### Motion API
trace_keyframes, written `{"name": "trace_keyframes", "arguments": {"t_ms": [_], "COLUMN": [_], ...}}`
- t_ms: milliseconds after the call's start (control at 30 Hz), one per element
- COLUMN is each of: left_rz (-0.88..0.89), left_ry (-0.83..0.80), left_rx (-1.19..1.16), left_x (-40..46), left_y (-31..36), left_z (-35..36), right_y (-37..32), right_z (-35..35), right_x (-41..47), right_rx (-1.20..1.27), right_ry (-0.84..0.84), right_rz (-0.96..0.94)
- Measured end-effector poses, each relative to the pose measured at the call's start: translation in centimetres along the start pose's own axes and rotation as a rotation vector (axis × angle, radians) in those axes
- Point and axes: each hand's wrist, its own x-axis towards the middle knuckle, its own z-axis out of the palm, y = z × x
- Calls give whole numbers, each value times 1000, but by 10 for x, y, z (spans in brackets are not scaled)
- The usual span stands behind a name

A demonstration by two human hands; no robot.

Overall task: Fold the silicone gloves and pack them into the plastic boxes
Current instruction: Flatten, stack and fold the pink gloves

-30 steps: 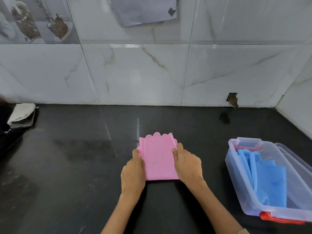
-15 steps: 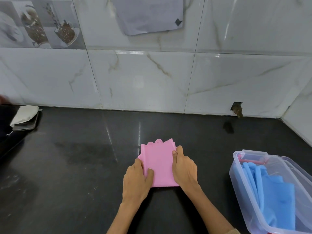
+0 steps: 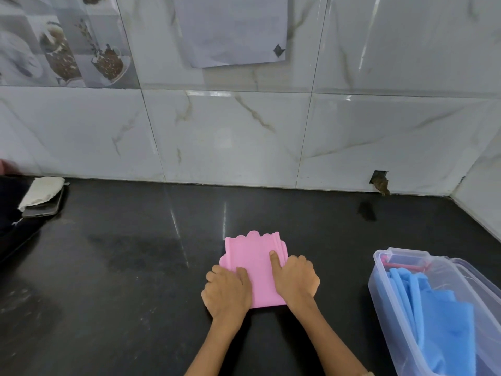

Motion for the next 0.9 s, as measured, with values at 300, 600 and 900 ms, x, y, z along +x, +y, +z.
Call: {"name": "trace_keyframes", "arguments": {"t_ms": [300, 600, 900], "left_rz": [60, 128, 222], "left_ry": [-292, -270, -261], "left_rx": [-833, -1010, -1162], "left_x": [8, -10, -44], "left_y": [-12, -37, 9], "left_z": [-7, -11, -49], "right_y": [24, 22, 44], "right_z": [-11, -15, -86], "right_x": [-16, -44, -64], "right_rx": [1184, 1266, 1290], "right_ry": [-349, -362, -130], "right_rz": [59, 82, -32]}}
